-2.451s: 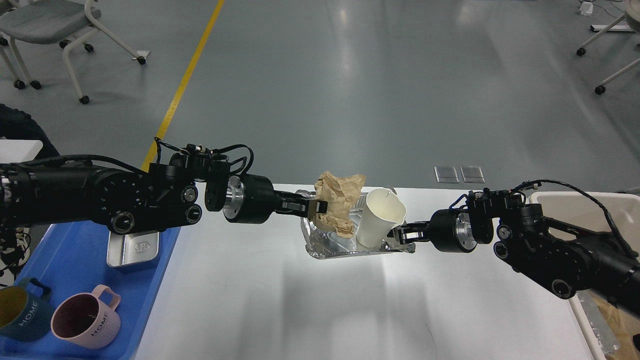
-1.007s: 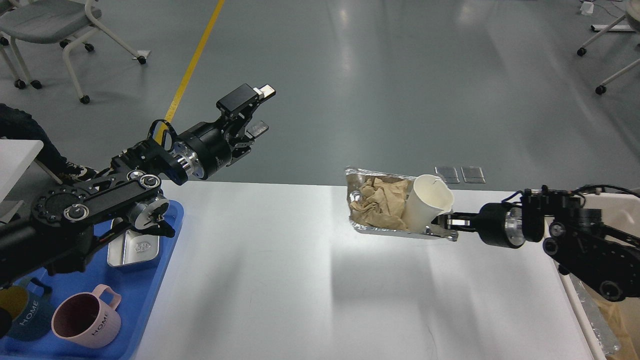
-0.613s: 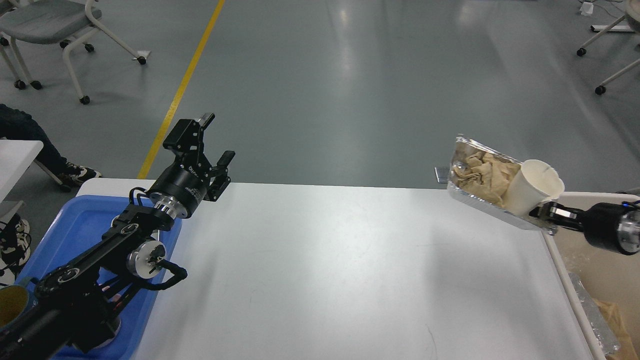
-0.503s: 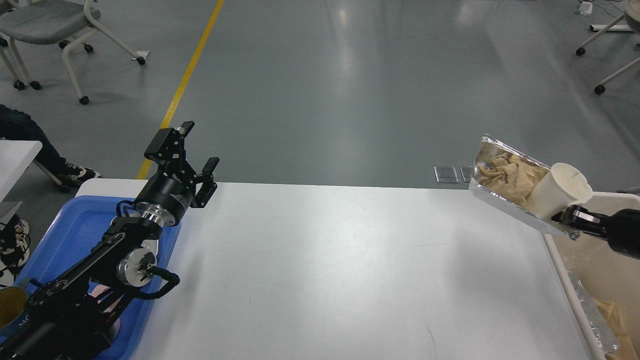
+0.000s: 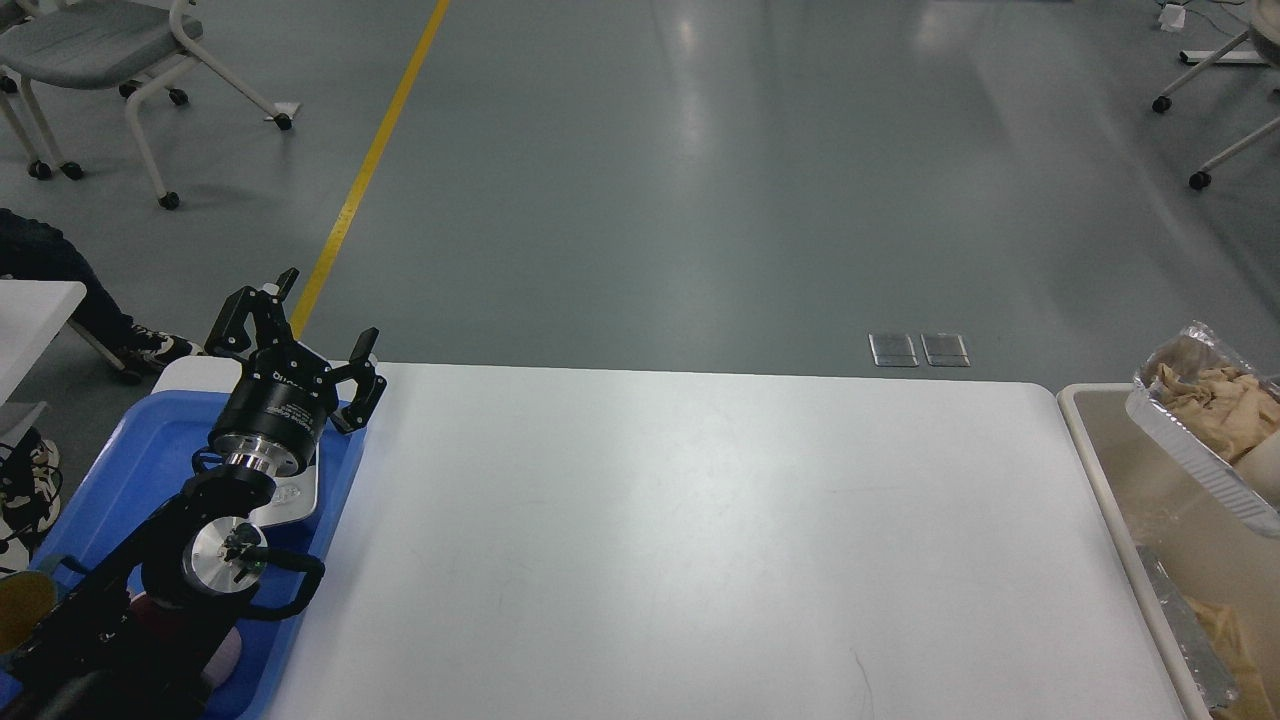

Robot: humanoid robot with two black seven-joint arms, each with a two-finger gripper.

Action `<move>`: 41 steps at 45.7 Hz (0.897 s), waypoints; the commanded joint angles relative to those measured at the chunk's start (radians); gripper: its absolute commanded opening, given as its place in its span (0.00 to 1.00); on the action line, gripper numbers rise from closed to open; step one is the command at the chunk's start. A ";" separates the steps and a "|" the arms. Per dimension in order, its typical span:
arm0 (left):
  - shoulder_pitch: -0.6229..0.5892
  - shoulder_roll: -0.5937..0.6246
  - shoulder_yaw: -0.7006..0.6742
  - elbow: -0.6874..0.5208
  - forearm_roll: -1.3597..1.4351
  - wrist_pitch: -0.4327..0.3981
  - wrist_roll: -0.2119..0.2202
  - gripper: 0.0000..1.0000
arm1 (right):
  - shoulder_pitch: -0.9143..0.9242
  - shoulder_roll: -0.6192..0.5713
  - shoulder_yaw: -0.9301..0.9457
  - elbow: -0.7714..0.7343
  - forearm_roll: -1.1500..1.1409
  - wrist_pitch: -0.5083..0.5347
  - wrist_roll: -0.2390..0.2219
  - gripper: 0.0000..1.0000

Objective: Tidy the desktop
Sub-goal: 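Release the foil tray in the bin and hold the left arm still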

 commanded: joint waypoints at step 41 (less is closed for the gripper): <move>0.068 -0.028 -0.087 0.014 -0.031 -0.072 0.012 0.96 | 0.018 0.190 -0.006 -0.351 0.276 -0.038 -0.005 1.00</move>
